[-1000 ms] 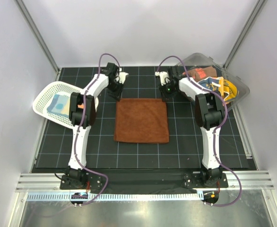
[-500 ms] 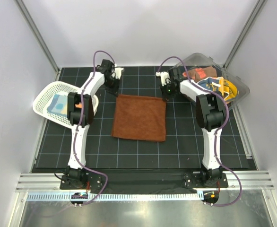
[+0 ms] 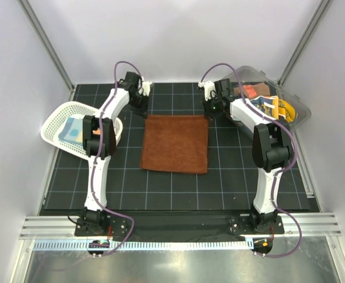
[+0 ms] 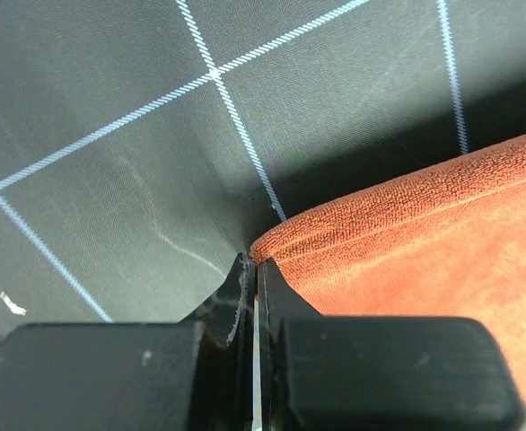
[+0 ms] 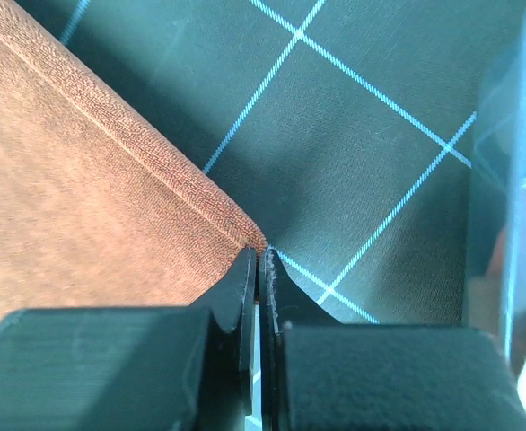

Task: Fold and stack the towels
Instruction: Fold the towel

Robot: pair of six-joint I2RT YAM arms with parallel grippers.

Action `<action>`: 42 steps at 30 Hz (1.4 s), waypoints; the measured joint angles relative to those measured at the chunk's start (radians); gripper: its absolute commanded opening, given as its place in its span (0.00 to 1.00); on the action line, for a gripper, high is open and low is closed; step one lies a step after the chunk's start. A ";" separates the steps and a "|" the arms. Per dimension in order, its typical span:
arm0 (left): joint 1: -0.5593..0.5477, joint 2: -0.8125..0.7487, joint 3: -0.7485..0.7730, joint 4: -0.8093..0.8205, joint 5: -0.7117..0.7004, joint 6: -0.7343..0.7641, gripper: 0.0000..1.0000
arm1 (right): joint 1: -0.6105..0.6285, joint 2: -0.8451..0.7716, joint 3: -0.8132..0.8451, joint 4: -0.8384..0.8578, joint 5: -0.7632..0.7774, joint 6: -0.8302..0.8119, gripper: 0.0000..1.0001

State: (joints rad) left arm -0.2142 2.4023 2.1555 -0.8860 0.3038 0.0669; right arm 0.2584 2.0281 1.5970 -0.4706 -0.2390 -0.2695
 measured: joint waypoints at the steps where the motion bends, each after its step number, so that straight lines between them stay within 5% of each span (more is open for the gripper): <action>1: 0.000 -0.009 0.000 -0.003 -0.002 -0.005 0.00 | 0.000 -0.011 -0.005 0.003 0.000 0.008 0.01; 32: -0.004 -0.572 -0.651 0.030 0.046 -0.186 0.00 | 0.101 -0.459 -0.450 -0.039 0.095 0.345 0.01; 42: -0.020 -0.648 -0.899 0.112 0.048 -0.256 0.00 | 0.134 -0.536 -0.613 -0.020 0.097 0.432 0.01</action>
State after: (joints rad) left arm -0.2344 1.7542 1.2564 -0.7738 0.3519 -0.1894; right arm 0.3923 1.4921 0.9844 -0.4904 -0.1417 0.1627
